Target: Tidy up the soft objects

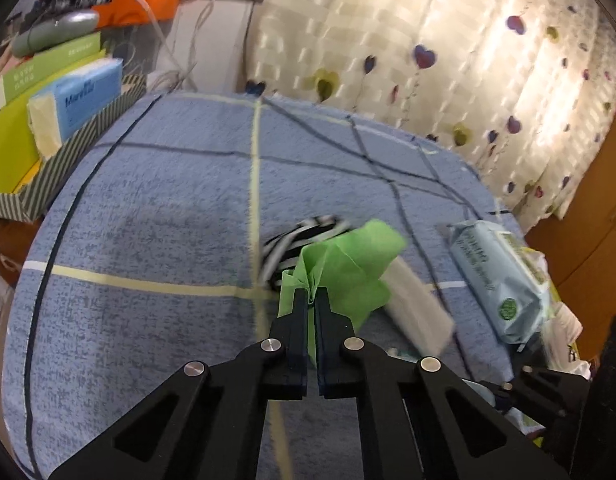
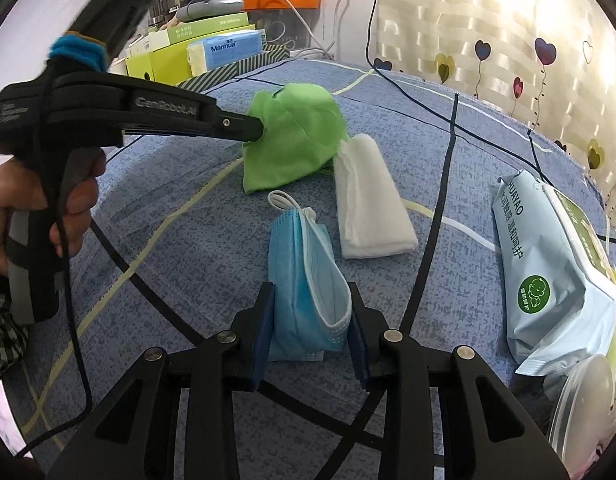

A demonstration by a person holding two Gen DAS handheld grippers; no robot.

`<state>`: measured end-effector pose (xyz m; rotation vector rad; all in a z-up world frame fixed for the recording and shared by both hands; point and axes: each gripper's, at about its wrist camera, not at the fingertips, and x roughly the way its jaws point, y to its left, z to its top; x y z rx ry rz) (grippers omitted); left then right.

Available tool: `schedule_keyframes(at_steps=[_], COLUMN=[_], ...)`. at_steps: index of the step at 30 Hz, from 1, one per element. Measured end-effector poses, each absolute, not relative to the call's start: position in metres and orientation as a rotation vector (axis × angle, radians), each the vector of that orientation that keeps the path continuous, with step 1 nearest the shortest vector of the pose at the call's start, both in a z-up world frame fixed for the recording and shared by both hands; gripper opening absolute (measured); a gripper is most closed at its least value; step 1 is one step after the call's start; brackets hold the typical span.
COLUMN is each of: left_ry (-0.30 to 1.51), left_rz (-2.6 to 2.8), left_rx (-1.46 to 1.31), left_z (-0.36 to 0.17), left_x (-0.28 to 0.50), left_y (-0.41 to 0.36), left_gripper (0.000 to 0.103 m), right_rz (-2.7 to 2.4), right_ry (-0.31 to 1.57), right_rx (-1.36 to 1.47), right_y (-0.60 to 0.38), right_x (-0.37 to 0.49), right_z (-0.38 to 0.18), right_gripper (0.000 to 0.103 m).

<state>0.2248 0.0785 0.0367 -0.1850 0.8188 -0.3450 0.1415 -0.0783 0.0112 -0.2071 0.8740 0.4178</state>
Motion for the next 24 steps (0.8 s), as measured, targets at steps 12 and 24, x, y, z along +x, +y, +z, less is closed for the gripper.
schedule_keyframes(at_steps=[12,24], left_ry=[0.77,0.771], left_rz=[-0.49,-0.468], left_rx=[-0.153,-0.154], left_z=[0.06,0.064], left_x=[0.168,0.135], left_y=[0.066,0.079], left_gripper=[0.003,0.003], right_rz=[0.411,0.401], right_ry=[0.867,0.835], right_rx=[-0.185,-0.164], right_y=[-0.084,-0.092], right_x=[0.139,0.128], right_z=[0.014,0.026], right_gripper=[0.03,0.025])
